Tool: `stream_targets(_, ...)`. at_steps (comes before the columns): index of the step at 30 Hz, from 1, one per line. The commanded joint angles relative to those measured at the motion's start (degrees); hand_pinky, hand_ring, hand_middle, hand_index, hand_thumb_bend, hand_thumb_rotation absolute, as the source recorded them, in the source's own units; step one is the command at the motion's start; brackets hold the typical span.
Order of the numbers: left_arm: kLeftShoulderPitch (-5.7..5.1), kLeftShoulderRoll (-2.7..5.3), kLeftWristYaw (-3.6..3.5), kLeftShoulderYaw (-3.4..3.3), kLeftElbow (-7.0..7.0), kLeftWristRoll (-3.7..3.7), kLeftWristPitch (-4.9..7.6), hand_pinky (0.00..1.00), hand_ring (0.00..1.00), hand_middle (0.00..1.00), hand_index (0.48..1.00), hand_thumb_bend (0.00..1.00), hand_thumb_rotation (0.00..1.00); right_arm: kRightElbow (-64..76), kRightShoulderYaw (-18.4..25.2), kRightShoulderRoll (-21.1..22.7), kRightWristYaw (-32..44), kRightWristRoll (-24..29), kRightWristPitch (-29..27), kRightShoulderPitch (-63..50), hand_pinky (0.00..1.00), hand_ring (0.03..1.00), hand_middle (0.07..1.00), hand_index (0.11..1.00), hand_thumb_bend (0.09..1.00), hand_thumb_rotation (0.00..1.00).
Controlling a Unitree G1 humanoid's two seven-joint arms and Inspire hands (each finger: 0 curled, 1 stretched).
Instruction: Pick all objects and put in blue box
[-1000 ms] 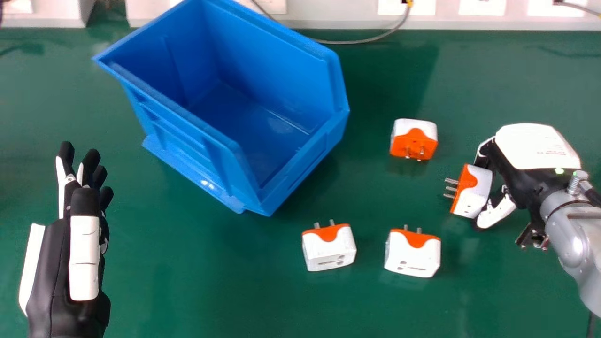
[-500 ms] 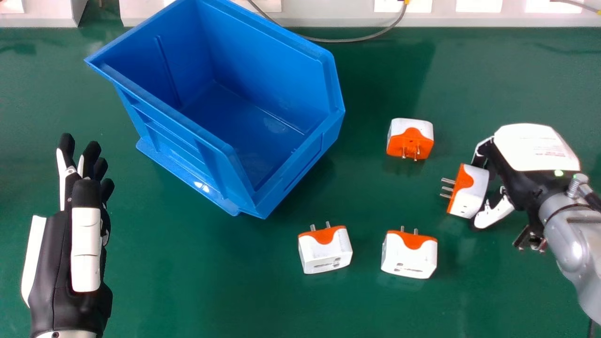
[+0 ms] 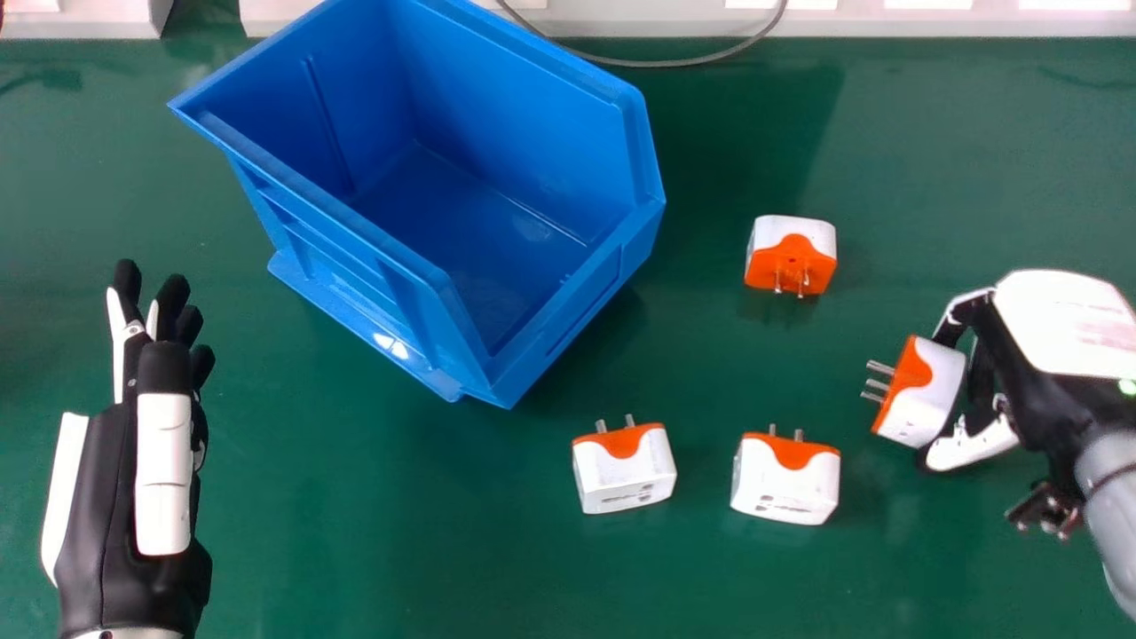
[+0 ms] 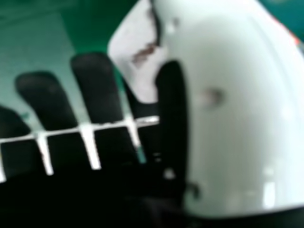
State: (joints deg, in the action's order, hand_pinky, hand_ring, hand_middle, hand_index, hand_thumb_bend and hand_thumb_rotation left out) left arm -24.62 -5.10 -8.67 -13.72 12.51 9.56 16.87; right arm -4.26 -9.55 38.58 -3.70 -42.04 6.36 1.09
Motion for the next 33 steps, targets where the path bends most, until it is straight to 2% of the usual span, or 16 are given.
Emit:
stream_targets(1, -0.08, -0.48, -0.22, -0.26, 0.60, -0.04, 0.91, 1.00, 1.00, 1.00, 1.000, 0.89, 1.00, 6.06, 3.69, 1.30, -1.09, 0.88, -1.21, -1.94, 0.06, 0.106, 0.160, 0.469, 0.491, 0.14)
stream_targets(4, -0.11, -0.43, -0.14, -0.25, 0.74, -0.07, 0.61, 1.00, 1.00, 1.00, 1.000, 0.89, 1.00, 12.19, 6.07, 0.20, 0.08, 1.51, -1.08, -4.28, 0.06, 0.095, 0.147, 0.469, 0.490, 0.14)
stream_targets(7, -0.05, -0.16, 0.15, -0.23, 0.66, -0.27, 0.87, 1.00, 1.00, 1.00, 1.000, 0.89, 1.00, 17.19, 7.41, -0.71, 0.22, 1.45, -1.91, -5.34, 0.05, 0.087, 0.137, 0.469, 0.490, 0.14)
stream_targets(11, -0.07, 0.22, 0.48, -0.02, 0.94, -0.53, 0.70, 1.00, 1.00, 1.00, 1.000, 0.89, 1.00, 21.25, 7.37, -1.74, 0.93, 1.32, -2.68, -4.34, 0.05, 0.089, 0.141, 0.469, 0.490, 0.14)
stream_targets(15, -0.17, 0.48, 0.70, 0.21, 0.79, -1.00, 1.10, 1.00, 1.00, 1.00, 1.000, 0.91, 1.00, 22.55, 6.52, -3.33, 0.85, 2.15, -5.85, -1.19, 0.06, 0.093, 0.145, 0.469, 0.489, 0.14)
stream_targets(18, -0.22, 0.93, 0.92, 0.41, 0.75, -0.95, 1.28, 1.00, 1.00, 1.00, 1.000, 0.91, 1.00, 22.74, 5.05, -5.22, 2.35, 1.91, -6.41, 2.29, 0.06, 0.094, 0.144, 0.469, 0.487, 0.15)
stream_targets(23, -0.75, 1.24, 1.43, 0.49, 0.72, -1.81, 1.79, 1.00, 1.00, 1.00, 1.000, 0.91, 1.00, 17.71, 0.35, -9.20, 2.97, 0.31, -8.27, 11.06, 0.09, 0.128, 0.189, 0.469, 0.487, 0.14)
stream_targets(24, -0.80, 1.37, 1.41, 0.47, 0.63, -1.56, 2.03, 1.00, 1.00, 1.00, 1.000, 0.91, 1.00, 16.45, -0.47, -10.22, 2.99, -0.05, -8.14, 12.65, 0.09, 0.131, 0.191, 0.469, 0.487, 0.14)
stream_targets(29, -1.17, 1.37, 1.39, 0.42, 0.20, -1.50, 2.79, 1.00, 1.00, 1.00, 1.000, 0.90, 1.00, 9.43, -4.50, -15.16, 2.17, -2.77, -7.22, 20.38, 0.09, 0.133, 0.195, 0.469, 0.487, 0.14)
stream_targets(33, -1.31, 1.57, 1.88, 0.34, -0.02, -1.84, 3.10, 1.00, 1.00, 1.00, 1.000, 0.90, 1.00, 2.46, -6.92, -18.40, 2.25, -2.91, -7.72, 26.58, 0.16, 0.216, 0.293, 0.474, 0.485, 0.15)
